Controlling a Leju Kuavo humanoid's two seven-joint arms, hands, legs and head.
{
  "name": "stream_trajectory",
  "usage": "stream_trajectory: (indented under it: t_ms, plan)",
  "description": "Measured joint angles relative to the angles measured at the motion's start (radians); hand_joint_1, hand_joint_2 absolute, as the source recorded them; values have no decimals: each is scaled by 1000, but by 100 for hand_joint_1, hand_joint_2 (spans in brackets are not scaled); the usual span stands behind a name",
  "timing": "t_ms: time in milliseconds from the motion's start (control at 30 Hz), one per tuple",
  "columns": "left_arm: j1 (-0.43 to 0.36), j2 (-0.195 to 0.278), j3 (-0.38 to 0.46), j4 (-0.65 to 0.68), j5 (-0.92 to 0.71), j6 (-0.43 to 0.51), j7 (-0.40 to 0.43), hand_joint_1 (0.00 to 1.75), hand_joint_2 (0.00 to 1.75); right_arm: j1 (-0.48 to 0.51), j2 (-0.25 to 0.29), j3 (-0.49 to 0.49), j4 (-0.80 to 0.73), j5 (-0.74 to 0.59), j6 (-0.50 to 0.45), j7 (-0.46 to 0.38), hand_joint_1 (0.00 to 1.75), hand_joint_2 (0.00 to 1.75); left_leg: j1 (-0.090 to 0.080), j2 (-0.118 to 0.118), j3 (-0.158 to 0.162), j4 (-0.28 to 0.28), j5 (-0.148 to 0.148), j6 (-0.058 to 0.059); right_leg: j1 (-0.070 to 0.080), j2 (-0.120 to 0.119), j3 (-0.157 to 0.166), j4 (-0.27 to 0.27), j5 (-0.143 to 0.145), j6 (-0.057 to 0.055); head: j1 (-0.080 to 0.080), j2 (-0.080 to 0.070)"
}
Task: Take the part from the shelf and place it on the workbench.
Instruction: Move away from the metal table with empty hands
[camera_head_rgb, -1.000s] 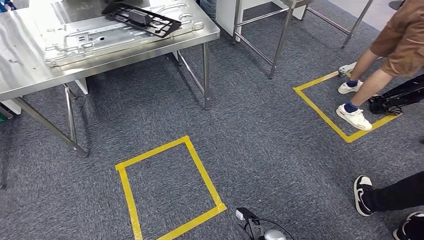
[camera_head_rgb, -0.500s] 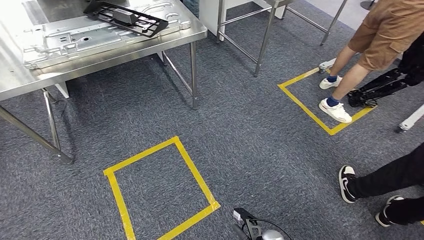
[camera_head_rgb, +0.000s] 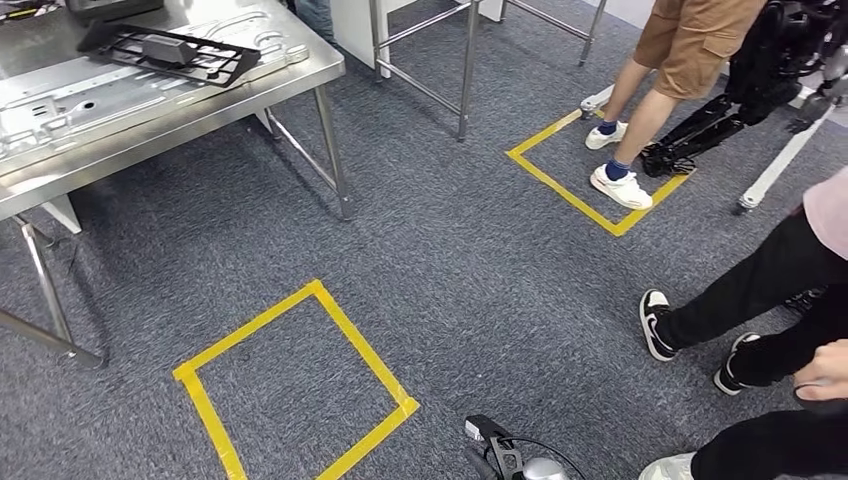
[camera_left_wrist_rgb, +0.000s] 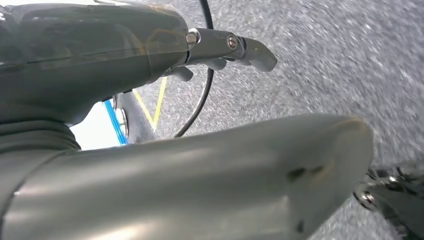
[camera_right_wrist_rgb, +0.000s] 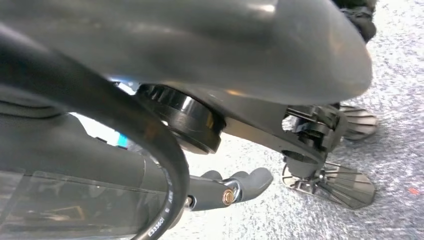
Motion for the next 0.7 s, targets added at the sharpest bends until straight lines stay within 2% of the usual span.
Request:
stream_trajectory:
  t_ms: [33,67,100,133,167,200,233,267,300,367,433,500,567,600,633,667,700]
  plan:
    - [1,0,0,0,0,-2,0,0,0,-3,1,2,0,3,0,0,0,0,0,-6,-27,65,-26,0,0,9,0,0,1,-2,0,0]
    - [3,0,0,0,-1,-5,0,0,0,-4,2,4,0,5,0,0,0,0,1,-9,-45,108,-37,-1,0,18,0,0,1,-3,-1,0]
    - [3,0,0,0,-3,-5,0,0,0,-4,2,7,0,6,0,0,0,0,3,-10,-46,113,-28,-2,0,27,1,1,1,-3,-1,0]
    - [3,0,0,0,-5,-5,1,0,0,-3,2,11,0,6,0,0,0,0,5,-12,-30,80,-2,-2,-1,37,2,2,1,-2,-1,0]
    - [3,0,0,0,-6,-4,2,0,0,-2,2,14,0,6,0,0,0,0,9,-19,0,16,35,-2,-3,48,3,4,0,-1,-1,0]
    - [3,0,0,0,-7,-4,3,0,0,-1,2,16,0,6,-1,0,0,0,14,-36,32,-51,62,-3,-4,58,3,7,-1,2,-1,0]
    - [3,0,0,0,-7,-4,3,0,0,-2,2,17,0,6,-2,1,0,0,17,-55,56,-105,80,-3,-4,67,0,12,-2,6,-2,0]
    - [3,0,0,0,-7,-4,2,0,0,-3,2,18,1,6,-4,1,0,0,18,-70,69,-137,88,-3,-4,75,-5,16,-1,11,-2,0]
    - [4,0,0,0,-7,-3,0,0,0,-2,2,19,1,7,-5,1,0,0,17,-78,72,-145,85,-1,-4,83,-10,18,1,17,-2,0]
    - [4,-1,0,0,-7,-2,-1,0,0,2,0,21,2,7,-8,1,0,0,13,-67,69,-147,89,8,-8,94,-16,17,6,27,-2,0]
    - [4,-2,0,0,-7,-1,10,0,0,7,-2,24,3,7,-9,1,0,0,13,-51,69,-150,93,20,-8,74,-28,41,-10,33,1,0]
    - [4,-2,0,0,-7,0,17,0,0,5,-2,25,3,6,-10,1,0,0,10,-30,69,-151,95,29,-7,40,-76,142,-64,36,6,0]
    - [6,-2,0,0,-7,1,17,0,0,2,-2,26,3,6,-10,0,0,0,5,-8,68,-151,94,33,-8,28,-140,276,-117,36,9,0]
    - [6,-2,0,0,-7,2,17,0,0,2,-2,27,3,6,-10,0,0,0,2,3,68,-151,93,34,-8,26,-156,310,-123,36,9,0]
    - [5,-2,0,0,-7,2,17,0,0,3,-2,27,3,5,-10,-1,0,0,-1,12,68,-151,93,34,-7,24,-151,303,-109,34,9,0]
    - [4,-2,0,0,-7,3,17,0,0,3,-2,27,3,5,-11,-1,0,0,-3,20,69,-151,92,35,-6,20,-128,258,-81,31,9,0]
    - [3,-2,0,0,-7,3,17,0,0,2,-2,27,3,5,-11,-1,0,0,-5,28,71,-151,91,35,-2,9,-90,185,-46,26,9,0]
